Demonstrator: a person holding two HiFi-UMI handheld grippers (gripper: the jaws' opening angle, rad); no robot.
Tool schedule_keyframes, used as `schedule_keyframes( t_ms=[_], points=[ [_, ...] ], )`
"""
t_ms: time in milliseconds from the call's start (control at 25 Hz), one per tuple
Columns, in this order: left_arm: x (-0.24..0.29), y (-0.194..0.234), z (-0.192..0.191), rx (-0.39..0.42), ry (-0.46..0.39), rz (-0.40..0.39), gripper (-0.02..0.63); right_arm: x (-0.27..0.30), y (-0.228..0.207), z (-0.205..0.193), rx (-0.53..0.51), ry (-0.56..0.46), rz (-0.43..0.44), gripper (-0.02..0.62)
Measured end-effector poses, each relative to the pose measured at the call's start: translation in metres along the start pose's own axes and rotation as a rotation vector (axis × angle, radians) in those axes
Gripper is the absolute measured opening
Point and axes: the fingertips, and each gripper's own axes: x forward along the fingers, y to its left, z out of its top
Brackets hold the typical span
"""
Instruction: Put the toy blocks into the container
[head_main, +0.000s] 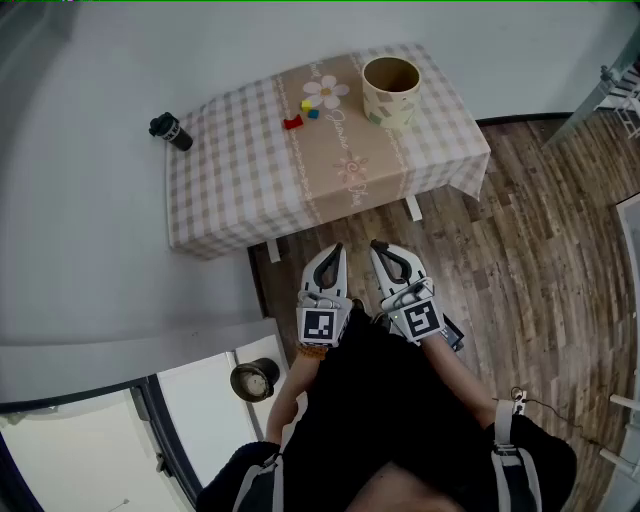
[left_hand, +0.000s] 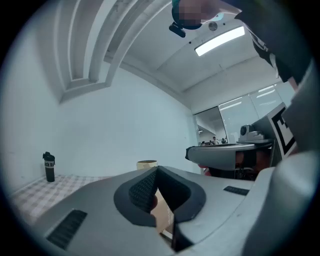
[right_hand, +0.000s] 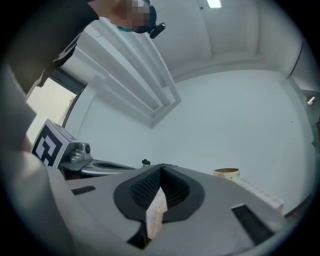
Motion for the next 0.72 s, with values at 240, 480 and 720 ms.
schedule_keyframes(
  t_ms=[240,480,720],
  points=[
    [0.013,-0.018,-0.007,0.025,0.000,-0.020,-0.009,-0.016,-0.022,-0.012,0.063,0.007,0.009,-0.002],
    [0.036,-0.017,-0.013,0.023,0.010,-0.019,-0.009,-0.010,-0.055,-0.025,0.064,0.025,-0.047,-0.002],
    [0.073,0.019,-0.036,0.020,-0.001,-0.013,-0.009,0.025,-0.084,-0.047,0.055,0.053,-0.077,-0.002]
  ],
)
